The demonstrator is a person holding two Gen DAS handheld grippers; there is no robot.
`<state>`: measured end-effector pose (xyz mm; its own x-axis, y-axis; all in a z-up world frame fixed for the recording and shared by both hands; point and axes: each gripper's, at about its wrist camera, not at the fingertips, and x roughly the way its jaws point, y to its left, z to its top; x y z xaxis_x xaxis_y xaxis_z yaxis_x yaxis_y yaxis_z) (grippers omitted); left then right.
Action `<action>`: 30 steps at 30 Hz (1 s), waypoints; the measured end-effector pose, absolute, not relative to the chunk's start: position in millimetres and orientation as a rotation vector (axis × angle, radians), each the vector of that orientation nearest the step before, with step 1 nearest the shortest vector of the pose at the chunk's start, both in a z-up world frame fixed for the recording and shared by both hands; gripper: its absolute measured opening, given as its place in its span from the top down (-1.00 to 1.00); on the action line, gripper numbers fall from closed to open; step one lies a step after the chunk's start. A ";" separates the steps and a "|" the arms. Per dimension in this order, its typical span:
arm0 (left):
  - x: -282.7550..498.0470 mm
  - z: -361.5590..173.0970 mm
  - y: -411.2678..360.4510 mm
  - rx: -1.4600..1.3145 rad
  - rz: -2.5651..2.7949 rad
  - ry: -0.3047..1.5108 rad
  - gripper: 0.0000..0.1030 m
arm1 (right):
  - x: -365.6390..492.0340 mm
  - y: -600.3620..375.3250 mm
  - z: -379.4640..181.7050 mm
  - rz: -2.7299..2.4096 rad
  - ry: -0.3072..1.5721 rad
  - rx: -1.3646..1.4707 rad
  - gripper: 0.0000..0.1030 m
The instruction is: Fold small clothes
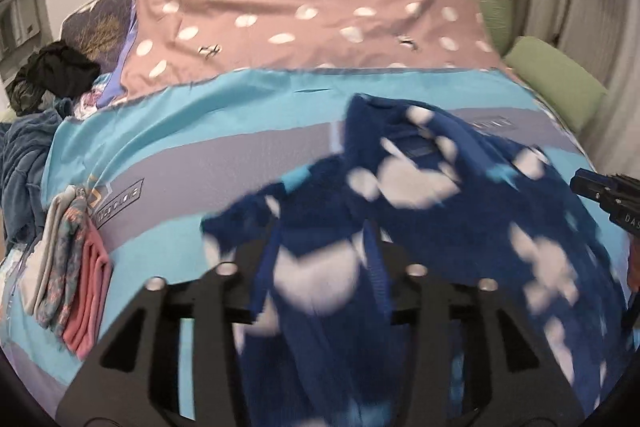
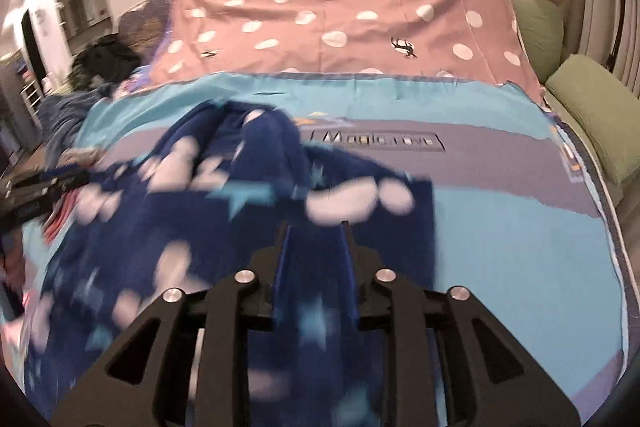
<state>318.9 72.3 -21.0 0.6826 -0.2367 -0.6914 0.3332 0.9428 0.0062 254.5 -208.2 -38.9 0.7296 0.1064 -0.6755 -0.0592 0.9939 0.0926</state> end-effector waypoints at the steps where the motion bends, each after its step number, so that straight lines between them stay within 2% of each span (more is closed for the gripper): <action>1: 298.3 -19.3 76.4 0.146 -0.335 0.743 -0.03 | 239.1 -209.2 -38.2 0.098 0.747 0.065 0.47; 8: 167.9 -25.0 105.6 0.152 -0.395 0.734 -0.17 | 125.8 -220.7 -50.9 0.206 0.853 0.262 0.47; 14: 78.9 -32.7 111.6 0.156 -0.438 0.725 -0.32 | 43.7 -185.2 -53.0 0.496 0.902 0.340 0.46; 18: 44.2 -39.2 106.3 0.147 -0.457 0.714 -0.44 | 11.8 -154.5 -66.3 0.605 0.961 0.362 0.39; 24: 16.8 -44.8 101.0 0.123 -0.452 0.710 -0.49 | -13.2 -120.9 -85.0 0.754 1.021 0.429 0.35; 28: 8.3 -41.1 110.0 0.073 -0.436 0.698 -0.52 | -24.8 -98.4 -93.5 0.885 1.080 0.428 0.16; 30: 6.4 -40.8 114.6 0.056 -0.422 0.699 -0.52 | -25.5 -85.6 -100.5 0.843 1.105 0.362 0.16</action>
<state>6.4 114.6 -40.8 0.6850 -0.3575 -0.6349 0.3948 0.9145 -0.0890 -25.5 -85.6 -100.5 0.1894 0.7492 -0.6347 -0.4137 0.6471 0.6404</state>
